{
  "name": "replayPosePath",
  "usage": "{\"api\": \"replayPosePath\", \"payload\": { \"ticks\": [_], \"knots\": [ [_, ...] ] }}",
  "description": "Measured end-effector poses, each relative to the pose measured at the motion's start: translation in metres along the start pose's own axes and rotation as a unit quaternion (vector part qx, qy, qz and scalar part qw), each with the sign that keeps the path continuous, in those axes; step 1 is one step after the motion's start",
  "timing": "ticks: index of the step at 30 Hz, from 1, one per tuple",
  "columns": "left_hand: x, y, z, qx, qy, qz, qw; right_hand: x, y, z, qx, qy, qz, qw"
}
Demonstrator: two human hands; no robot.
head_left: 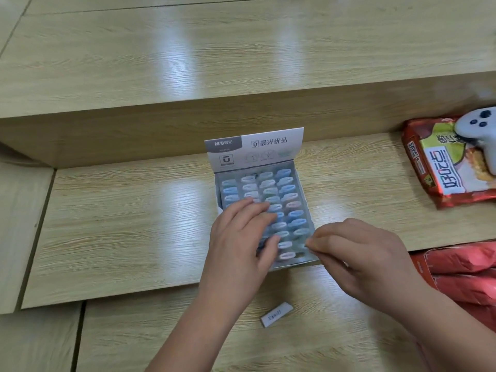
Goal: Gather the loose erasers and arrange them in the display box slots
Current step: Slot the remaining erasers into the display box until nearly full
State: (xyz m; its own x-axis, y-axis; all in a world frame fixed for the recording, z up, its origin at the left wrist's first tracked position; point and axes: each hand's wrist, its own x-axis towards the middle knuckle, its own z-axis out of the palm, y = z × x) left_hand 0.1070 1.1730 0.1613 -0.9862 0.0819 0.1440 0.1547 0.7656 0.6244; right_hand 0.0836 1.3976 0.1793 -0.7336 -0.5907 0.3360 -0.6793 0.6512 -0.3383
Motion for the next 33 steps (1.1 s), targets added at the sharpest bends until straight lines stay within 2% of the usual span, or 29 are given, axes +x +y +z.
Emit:
{"api": "replayPosePath", "payload": {
  "ticks": [5, 8, 10, 13, 15, 20, 25, 27, 30, 33],
  "knots": [
    [0.000, -0.001, -0.001, 0.000, -0.001, 0.008, 1.000, 0.009, -0.006, -0.012, -0.069, -0.104, -0.022, 0.992],
    [-0.001, -0.002, -0.001, -0.014, 0.015, 0.021, 1.000, 0.012, -0.006, -0.023, -0.089, -0.130, -0.015, 0.987],
    [-0.006, -0.001, -0.005, -0.048, 0.064, 0.042, 0.996, 0.002, -0.010, -0.025, -0.074, -0.090, 0.020, 0.993],
    [-0.021, -0.005, -0.014, -0.033, 0.153, 0.061, 0.986, -0.029, -0.027, -0.013, 0.013, 0.019, 0.080, 0.997],
    [-0.035, -0.014, -0.018, -0.022, 0.161, 0.050, 0.985, -0.058, -0.040, 0.010, 0.067, 0.027, 0.094, 0.993],
    [-0.070, -0.033, -0.016, -0.023, 0.145, 0.038, 0.988, -0.120, -0.042, 0.092, 0.111, -0.117, 0.215, 0.963],
    [-0.118, -0.034, -0.004, -0.035, 0.161, 0.023, 0.986, -0.139, -0.037, 0.141, 0.107, -0.168, 0.268, 0.943],
    [-0.142, -0.035, 0.010, -0.052, 0.132, -0.020, 0.990, -0.137, -0.038, 0.149, 0.107, -0.174, 0.276, 0.939],
    [-0.170, -0.045, 0.038, -0.067, 0.024, -0.109, 0.991, -0.133, -0.037, 0.159, 0.095, -0.188, 0.285, 0.935],
    [-0.181, -0.058, 0.063, -0.068, -0.050, -0.164, 0.983, -0.131, -0.032, 0.164, 0.080, -0.208, 0.296, 0.929]
  ]
}}
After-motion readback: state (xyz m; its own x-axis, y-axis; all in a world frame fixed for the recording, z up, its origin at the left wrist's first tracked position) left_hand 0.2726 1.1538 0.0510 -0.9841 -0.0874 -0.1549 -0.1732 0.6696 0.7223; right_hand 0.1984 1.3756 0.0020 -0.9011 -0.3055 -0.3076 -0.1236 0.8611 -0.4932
